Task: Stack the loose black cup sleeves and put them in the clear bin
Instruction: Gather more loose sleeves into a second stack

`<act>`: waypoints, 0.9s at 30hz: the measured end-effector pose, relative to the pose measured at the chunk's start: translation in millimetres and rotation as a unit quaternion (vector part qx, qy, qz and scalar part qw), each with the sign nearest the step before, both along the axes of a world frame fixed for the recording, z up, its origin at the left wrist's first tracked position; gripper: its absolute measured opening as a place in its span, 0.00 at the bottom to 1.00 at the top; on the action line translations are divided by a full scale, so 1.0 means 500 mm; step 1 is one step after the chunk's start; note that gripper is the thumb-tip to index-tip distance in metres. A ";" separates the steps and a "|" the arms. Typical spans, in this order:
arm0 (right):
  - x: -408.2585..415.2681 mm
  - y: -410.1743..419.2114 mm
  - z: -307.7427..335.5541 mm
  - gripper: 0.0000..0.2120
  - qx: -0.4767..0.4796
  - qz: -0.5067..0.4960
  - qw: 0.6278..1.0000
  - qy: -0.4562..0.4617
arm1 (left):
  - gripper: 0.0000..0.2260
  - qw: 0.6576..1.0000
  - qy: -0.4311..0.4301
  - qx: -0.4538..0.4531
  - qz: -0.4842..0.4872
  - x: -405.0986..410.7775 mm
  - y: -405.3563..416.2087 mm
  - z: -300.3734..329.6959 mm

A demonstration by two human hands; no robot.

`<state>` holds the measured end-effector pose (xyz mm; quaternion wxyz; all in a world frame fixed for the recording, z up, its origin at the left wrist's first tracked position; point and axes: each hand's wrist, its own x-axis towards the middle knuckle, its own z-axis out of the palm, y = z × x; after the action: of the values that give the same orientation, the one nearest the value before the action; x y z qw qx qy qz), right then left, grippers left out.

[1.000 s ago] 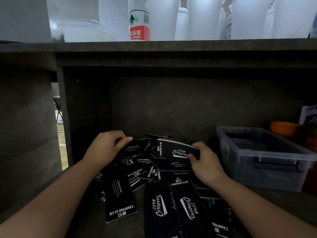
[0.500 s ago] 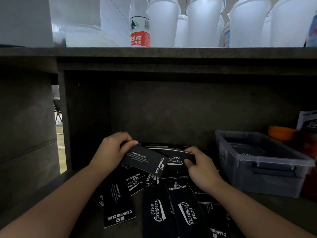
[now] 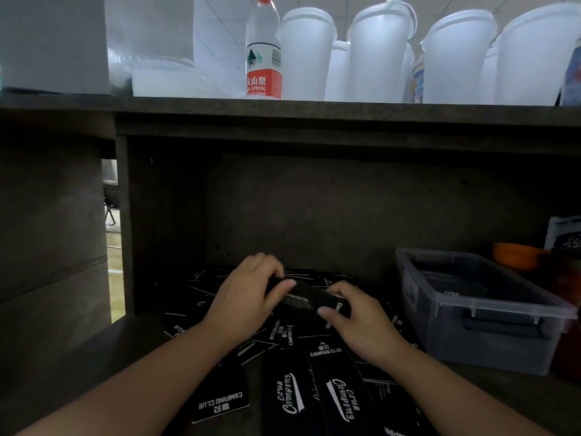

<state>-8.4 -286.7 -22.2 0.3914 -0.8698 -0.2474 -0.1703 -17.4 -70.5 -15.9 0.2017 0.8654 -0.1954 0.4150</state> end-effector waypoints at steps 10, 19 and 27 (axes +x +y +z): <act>0.014 -0.020 -0.005 0.18 -0.048 -0.061 0.997 0.024 | 0.23 0.915 0.223 -0.110 0.317 0.038 0.169 -0.016; 0.016 -0.020 -0.012 0.16 -0.036 -0.057 0.997 0.023 | 0.43 0.889 0.392 0.040 0.233 0.039 0.122 -0.021; 0.016 -0.019 -0.005 0.09 0.003 -0.047 0.999 0.013 | 0.08 0.985 0.057 -0.053 0.156 0.042 0.128 -0.002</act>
<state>-0.7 -296.0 -25.0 0.3885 -0.8815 -0.2010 -0.1779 3.4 -6.6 -16.8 0.1905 0.8958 -0.0237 0.4008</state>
